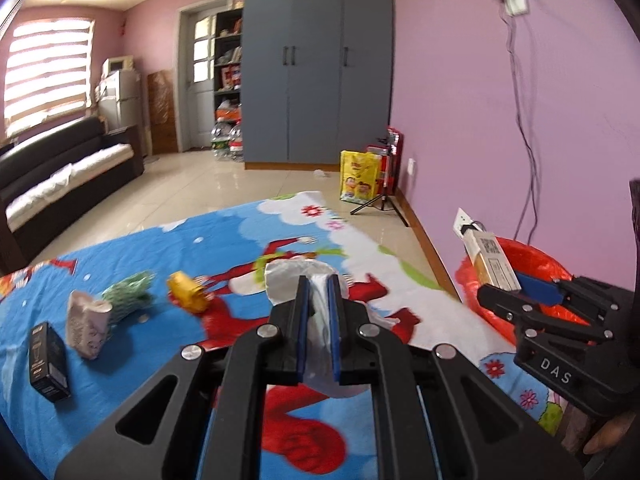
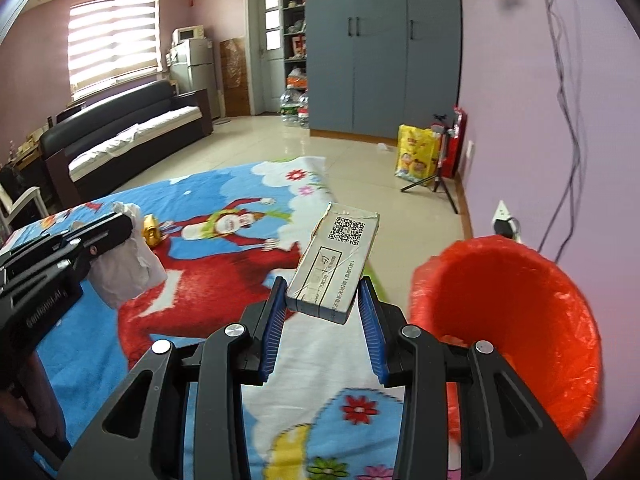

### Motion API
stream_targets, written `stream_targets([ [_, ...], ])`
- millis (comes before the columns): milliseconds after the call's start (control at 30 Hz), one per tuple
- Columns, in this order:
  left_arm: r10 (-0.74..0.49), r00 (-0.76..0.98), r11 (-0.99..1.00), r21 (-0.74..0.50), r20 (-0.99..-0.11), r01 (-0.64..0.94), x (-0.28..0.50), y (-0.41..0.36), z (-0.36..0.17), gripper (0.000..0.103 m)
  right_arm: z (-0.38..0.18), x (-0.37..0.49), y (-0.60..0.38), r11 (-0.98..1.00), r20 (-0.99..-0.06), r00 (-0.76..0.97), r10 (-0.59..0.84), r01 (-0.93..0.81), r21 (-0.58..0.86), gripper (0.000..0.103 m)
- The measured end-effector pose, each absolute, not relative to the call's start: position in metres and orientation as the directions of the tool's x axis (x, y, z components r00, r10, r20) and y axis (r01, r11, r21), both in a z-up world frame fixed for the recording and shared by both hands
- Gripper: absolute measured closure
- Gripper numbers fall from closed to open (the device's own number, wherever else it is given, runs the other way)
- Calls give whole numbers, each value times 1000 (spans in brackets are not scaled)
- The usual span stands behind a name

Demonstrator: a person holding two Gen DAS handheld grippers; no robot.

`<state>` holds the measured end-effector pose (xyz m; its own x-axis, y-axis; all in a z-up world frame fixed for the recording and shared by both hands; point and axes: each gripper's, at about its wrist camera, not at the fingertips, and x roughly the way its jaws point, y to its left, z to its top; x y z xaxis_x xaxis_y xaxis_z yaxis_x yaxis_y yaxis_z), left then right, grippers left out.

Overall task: Collect trash
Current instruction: 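Carry the box and plastic bag with both tools over the red bin, then open both tools to drop the box and plastic bag into the bin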

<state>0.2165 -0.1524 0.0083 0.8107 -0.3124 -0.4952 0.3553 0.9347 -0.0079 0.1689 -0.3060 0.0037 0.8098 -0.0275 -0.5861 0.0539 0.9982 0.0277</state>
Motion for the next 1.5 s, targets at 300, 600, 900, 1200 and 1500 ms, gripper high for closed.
stream_targets([
  [300, -371, 800, 913, -28, -472, 407, 208, -198, 11, 94, 12, 149, -346, 989, -534, 838, -113, 144, 16, 67],
  [600, -427, 773, 884, -39, -468, 465, 207, -235, 9, 94, -1, 130, -390, 980, -550, 817, -172, 199, -10, 67],
  [900, -510, 724, 835, -67, -465, 546, 200, -289, 7, 94, -11, 118, -432, 962, -553, 804, -220, 274, 16, 67],
  [1200, -553, 677, 796, -68, -486, 601, 201, -326, -3, 94, -13, 113, -465, 946, -557, 795, -241, 321, 49, 67],
  [1500, -582, 631, 767, -87, -512, 636, 206, -345, -14, 93, -18, 110, -480, 936, -580, 778, -240, 345, 76, 67],
])
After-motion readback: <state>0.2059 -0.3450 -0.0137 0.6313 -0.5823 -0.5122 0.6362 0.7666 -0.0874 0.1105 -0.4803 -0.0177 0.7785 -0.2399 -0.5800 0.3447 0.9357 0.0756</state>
